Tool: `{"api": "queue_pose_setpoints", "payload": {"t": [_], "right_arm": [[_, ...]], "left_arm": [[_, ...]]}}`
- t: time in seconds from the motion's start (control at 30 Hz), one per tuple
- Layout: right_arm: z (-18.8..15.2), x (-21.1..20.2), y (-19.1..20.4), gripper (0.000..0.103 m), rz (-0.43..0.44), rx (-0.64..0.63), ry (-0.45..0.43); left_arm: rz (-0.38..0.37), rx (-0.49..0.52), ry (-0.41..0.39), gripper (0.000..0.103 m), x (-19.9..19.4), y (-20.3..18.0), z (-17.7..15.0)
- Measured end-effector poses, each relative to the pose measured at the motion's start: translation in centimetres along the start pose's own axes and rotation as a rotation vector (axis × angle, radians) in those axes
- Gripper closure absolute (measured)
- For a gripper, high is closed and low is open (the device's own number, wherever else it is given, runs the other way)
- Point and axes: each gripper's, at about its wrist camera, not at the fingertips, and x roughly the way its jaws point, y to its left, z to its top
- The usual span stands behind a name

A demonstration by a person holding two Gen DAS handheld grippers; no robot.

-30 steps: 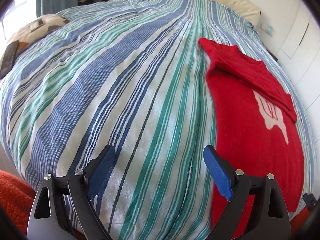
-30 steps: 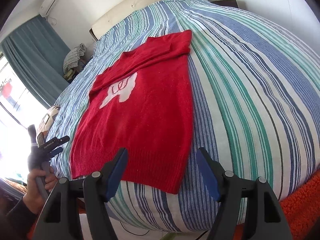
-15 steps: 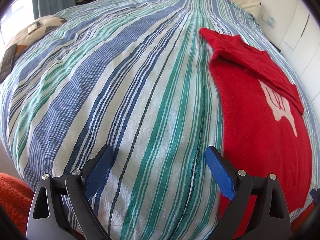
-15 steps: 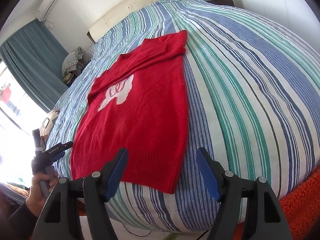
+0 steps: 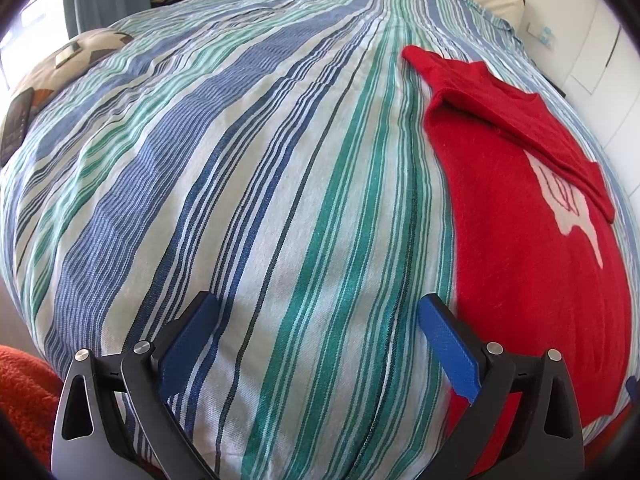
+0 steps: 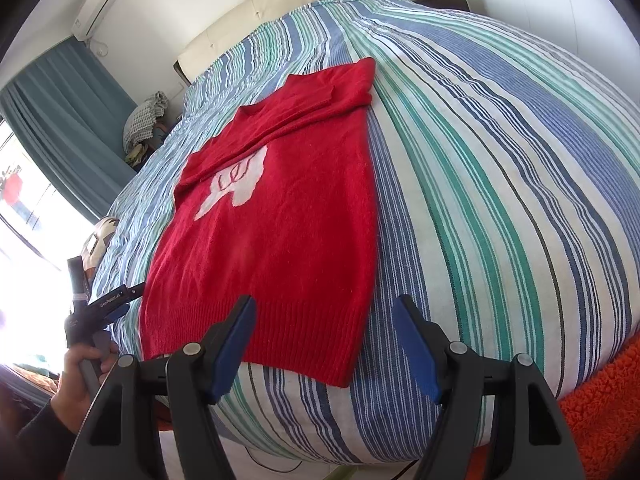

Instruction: Fold small clothes

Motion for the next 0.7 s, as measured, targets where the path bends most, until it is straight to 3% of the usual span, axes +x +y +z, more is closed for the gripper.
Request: {"api": "queue_pose_setpoints", "payload": {"t": [0.7], "right_arm": [[0.06, 0.01, -0.05, 0.033, 0.001, 0.000, 0.000]], "left_arm": [[0.019, 0.025, 0.012, 0.000, 0.64, -0.20, -0.05]]}}
